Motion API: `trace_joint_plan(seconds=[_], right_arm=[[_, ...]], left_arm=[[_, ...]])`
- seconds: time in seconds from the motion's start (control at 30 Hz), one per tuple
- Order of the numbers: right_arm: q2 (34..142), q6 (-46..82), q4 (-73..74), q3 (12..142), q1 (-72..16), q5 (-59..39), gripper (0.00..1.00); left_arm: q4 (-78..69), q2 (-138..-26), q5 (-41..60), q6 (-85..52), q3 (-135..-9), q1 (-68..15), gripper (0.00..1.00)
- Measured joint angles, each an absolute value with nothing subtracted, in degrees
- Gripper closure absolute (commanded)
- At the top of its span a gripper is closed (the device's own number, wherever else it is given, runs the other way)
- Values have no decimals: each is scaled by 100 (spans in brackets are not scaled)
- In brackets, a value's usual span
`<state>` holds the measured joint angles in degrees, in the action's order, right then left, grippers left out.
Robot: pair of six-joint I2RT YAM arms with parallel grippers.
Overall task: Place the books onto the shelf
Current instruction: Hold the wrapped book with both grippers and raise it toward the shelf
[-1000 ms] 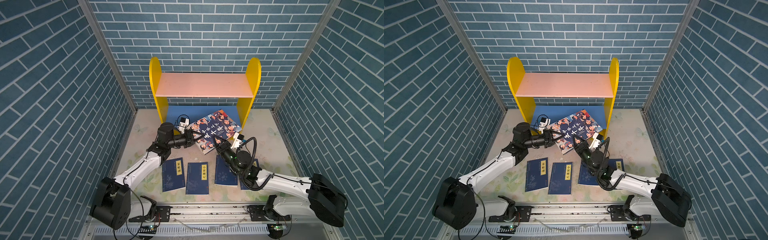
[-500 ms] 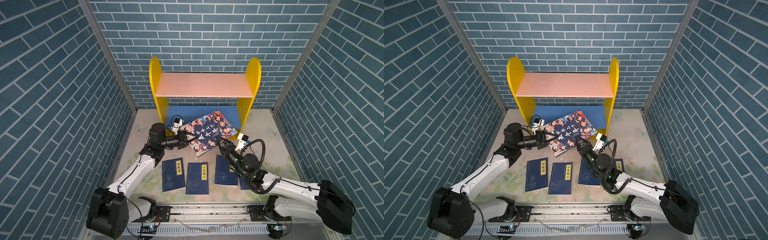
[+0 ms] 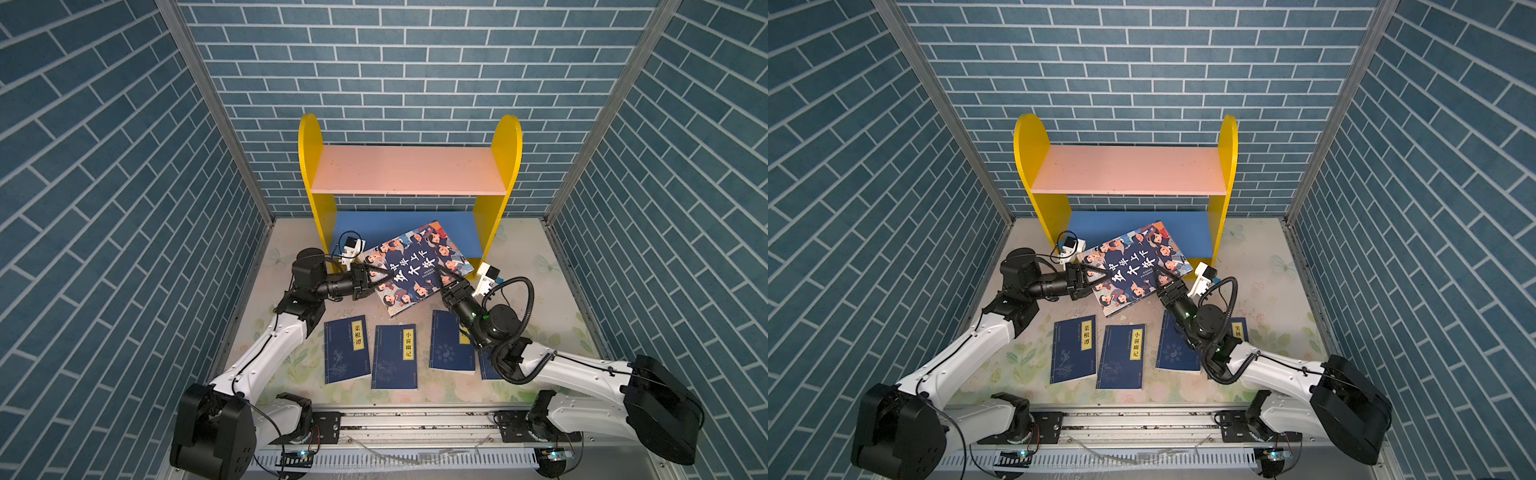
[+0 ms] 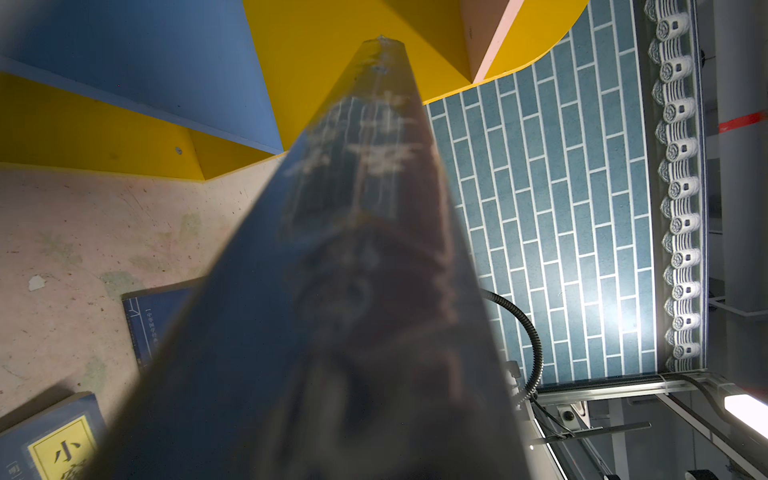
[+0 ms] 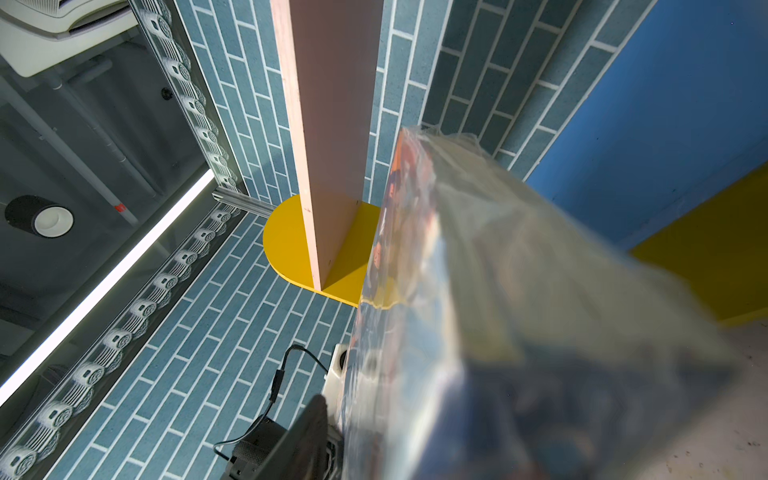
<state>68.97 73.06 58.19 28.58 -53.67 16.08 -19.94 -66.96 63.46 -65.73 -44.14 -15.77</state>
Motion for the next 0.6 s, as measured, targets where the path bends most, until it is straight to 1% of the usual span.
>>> trace_joint_plan(seconds=[0.1, 0.2, 0.27, 0.3, 0.37, 0.4, 0.47, 0.5, 0.6], right_arm=[[6995, 7306, 5874, 2987, -5328, 1520, 62], [7022, 7566, 5968, 3035, -5317, 1481, 78], [7017, 7682, 6066, 3052, -5317, 1466, 84], [7019, 7695, 6082, 3052, -5315, 1457, 88], [7019, 7732, 6086, 3055, -5308, 1435, 90], [7019, 7780, 6080, 3061, -5308, 1424, 93], [7019, 7817, 6047, 3118, -5308, 1387, 95], [7019, 7808, 5994, 3177, -5308, 1347, 96], [7019, 7677, 5723, 3380, -5308, 1214, 100]], left_arm=[[-2062, -6698, 6399, -6637, -4466, -1577, 100], [-2137, -6696, 6403, -6545, -4523, -1566, 100], [-2130, -6694, 6405, -6460, -4565, -1566, 100], [-2010, -6676, 6390, -6359, -4615, -1566, 97], [-1588, -6639, 6326, -6093, -4757, -1566, 88], [-1313, -6617, 6298, -5942, -4864, -1566, 80], [-913, -6556, 6239, -5684, -5022, -1553, 57], [-740, -6512, 6202, -5509, -5085, -1529, 49], [-397, -6359, 6095, -5192, -5183, -1352, 35]])
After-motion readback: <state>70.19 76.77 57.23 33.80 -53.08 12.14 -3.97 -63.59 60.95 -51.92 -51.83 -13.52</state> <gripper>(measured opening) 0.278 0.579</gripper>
